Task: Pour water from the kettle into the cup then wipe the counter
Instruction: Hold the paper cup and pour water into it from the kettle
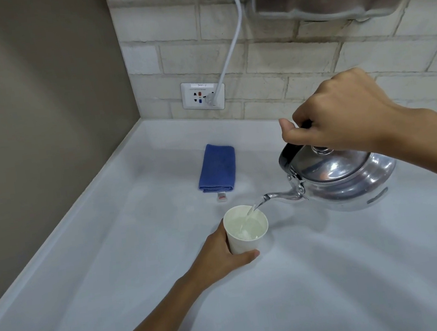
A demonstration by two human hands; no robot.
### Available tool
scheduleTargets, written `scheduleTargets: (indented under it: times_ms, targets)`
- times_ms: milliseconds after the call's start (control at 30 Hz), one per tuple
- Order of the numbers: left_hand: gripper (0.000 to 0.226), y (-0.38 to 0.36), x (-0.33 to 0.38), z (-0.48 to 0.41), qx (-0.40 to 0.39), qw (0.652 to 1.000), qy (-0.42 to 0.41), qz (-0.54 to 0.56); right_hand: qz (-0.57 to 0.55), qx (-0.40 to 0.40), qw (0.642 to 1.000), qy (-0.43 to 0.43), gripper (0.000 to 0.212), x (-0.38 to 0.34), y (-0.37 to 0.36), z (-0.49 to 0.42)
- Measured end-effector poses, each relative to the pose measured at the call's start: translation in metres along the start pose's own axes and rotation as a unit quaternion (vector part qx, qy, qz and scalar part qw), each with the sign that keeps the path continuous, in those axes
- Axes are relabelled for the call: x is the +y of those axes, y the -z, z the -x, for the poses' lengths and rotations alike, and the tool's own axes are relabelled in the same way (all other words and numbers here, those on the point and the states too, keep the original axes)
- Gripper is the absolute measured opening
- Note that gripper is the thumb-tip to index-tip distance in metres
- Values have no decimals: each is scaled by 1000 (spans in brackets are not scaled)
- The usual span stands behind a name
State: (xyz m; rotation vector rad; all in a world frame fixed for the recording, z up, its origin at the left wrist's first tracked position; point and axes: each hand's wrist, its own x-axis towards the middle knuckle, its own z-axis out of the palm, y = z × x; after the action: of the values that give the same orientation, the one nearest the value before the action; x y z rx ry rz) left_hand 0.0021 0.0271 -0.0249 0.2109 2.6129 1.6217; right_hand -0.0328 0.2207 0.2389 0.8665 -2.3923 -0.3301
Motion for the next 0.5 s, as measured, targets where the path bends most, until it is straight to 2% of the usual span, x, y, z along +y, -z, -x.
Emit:
scheduleTargets:
  times_ms: [500]
  targets:
    - [63, 0, 1, 0, -2, 1000, -6, 5, -25, 16, 1000, -10, 52, -2, -14, 8]
